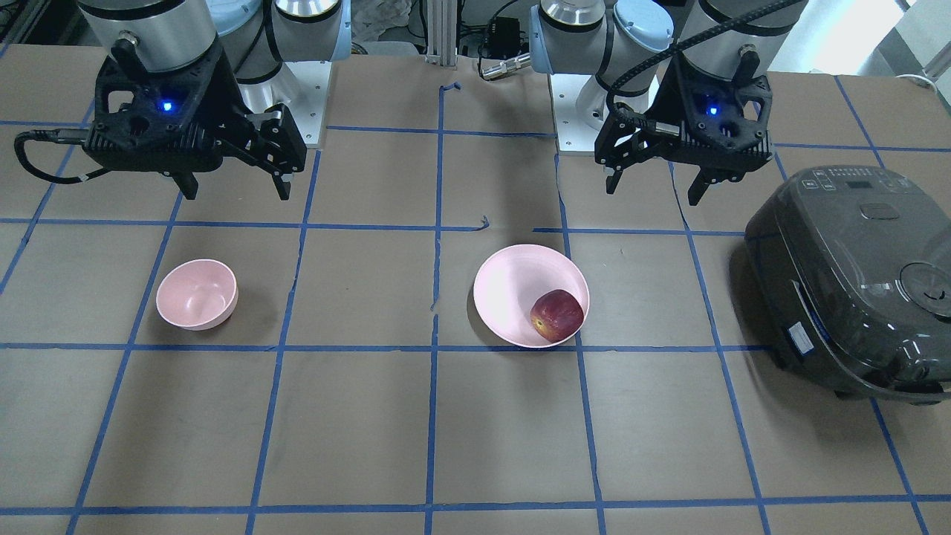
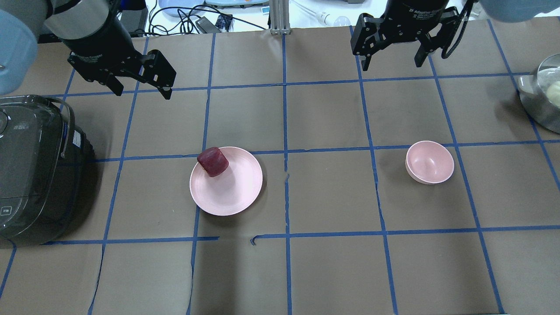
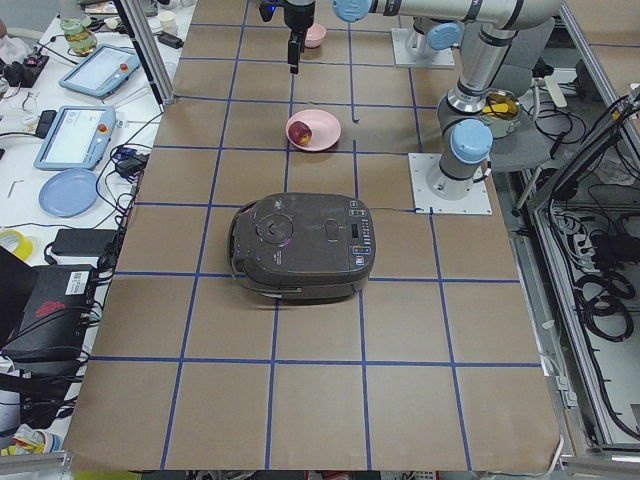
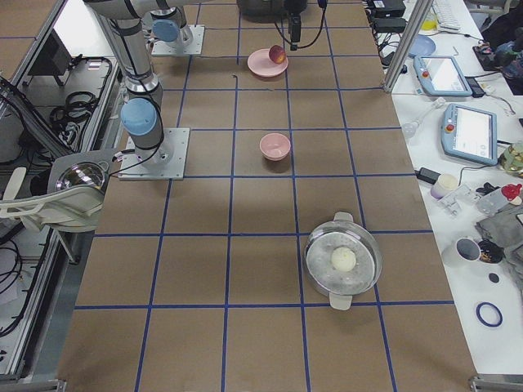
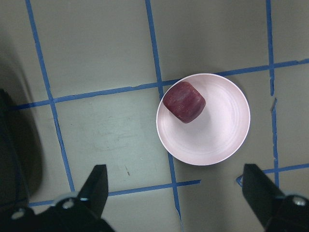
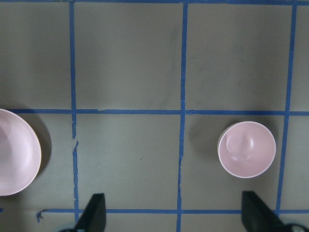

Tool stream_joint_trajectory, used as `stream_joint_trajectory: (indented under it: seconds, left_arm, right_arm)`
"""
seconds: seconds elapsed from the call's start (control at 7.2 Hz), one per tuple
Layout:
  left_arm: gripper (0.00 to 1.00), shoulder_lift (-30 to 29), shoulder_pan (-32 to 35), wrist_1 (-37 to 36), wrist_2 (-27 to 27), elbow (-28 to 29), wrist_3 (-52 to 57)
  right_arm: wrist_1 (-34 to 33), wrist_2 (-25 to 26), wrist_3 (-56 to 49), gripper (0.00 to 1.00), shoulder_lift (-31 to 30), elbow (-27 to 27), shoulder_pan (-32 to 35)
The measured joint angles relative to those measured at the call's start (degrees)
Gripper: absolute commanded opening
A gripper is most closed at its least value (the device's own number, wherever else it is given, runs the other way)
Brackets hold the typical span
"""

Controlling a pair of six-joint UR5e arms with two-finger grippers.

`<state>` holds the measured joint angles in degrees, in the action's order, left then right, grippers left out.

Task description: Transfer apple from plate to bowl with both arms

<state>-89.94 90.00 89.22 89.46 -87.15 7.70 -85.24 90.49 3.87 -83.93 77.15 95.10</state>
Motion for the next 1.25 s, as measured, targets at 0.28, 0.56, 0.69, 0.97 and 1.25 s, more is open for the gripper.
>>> stream_joint_trajectory:
  seconds: [0.28, 0.56, 0.69, 0.97, 1.25]
  left_arm:
    - [1.0, 0.0, 0.0, 0.0, -0.1, 0.0, 0.0]
    - [1.0, 0.0, 0.0, -0.1, 0.1, 0.0, -0.9]
    - [1.0, 0.0, 0.0, -0.1, 0.1, 0.0, -1.4]
    - [1.0, 0.0, 0.0, -0.2, -0.1, 0.0, -1.7]
    - [1.0, -0.1, 0.0, -0.3, -0.2, 0.0, -1.8]
  right_arm:
    - [0.0, 0.0, 0.0, 1.0, 0.0, 0.0, 0.0]
    - [0.0, 0.0, 0.0, 1.0, 0.0, 0.0, 0.0]
    - [0.1, 0.0, 0.0, 1.0, 0.0, 0.0, 0.0]
    - [0.1, 0.1, 0.0, 1.0, 0.0, 0.0, 0.0]
    - [0.1, 0.2, 0.0, 1.0, 0.0, 0.1, 0.0]
